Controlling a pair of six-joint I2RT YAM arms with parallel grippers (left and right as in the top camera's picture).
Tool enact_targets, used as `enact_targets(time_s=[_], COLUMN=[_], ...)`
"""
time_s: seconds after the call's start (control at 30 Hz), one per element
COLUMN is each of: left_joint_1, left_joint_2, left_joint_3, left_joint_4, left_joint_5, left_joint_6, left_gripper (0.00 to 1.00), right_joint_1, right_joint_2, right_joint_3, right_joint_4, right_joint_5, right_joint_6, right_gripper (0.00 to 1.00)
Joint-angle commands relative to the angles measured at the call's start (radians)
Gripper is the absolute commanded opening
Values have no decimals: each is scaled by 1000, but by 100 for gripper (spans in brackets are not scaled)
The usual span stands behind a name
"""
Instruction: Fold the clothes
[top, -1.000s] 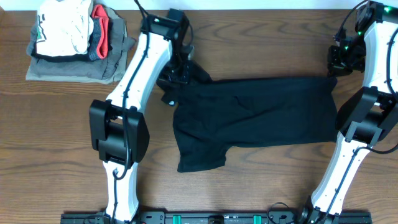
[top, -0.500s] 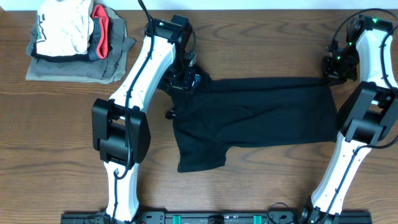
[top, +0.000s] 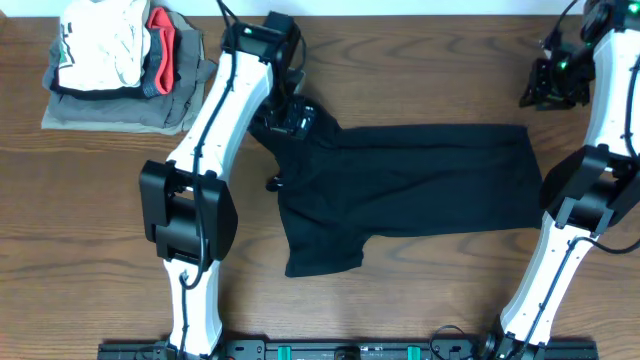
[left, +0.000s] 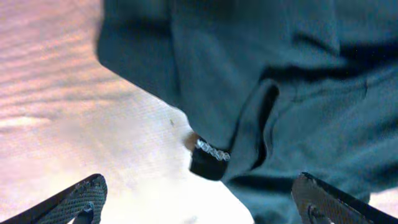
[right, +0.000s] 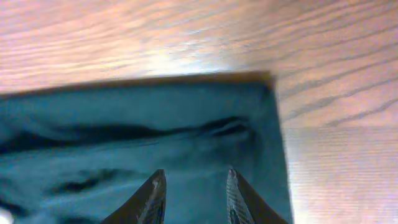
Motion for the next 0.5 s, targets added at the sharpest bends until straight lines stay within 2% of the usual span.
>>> enact_targets(time_s=[0.0, 0.33, 0.47], left_joint_1=[24, 87, 129], left_joint_2=[-76, -168, -146], left_joint_3=[26, 26, 17], left_joint_4=[21, 108, 108], left_joint_5=[-14, 2, 109], left_joint_6=[13, 24, 100], left_gripper=[96, 99, 99], right_joint_1=[-3, 0, 3], right_joint_2=[-27, -288, -409], right_joint_3=[90, 99, 95], right_joint_4=[-18, -18, -18], right_joint_5=[-75, -80, -2], right_joint_6=[-8, 50, 90], right_gripper=[31, 34, 44])
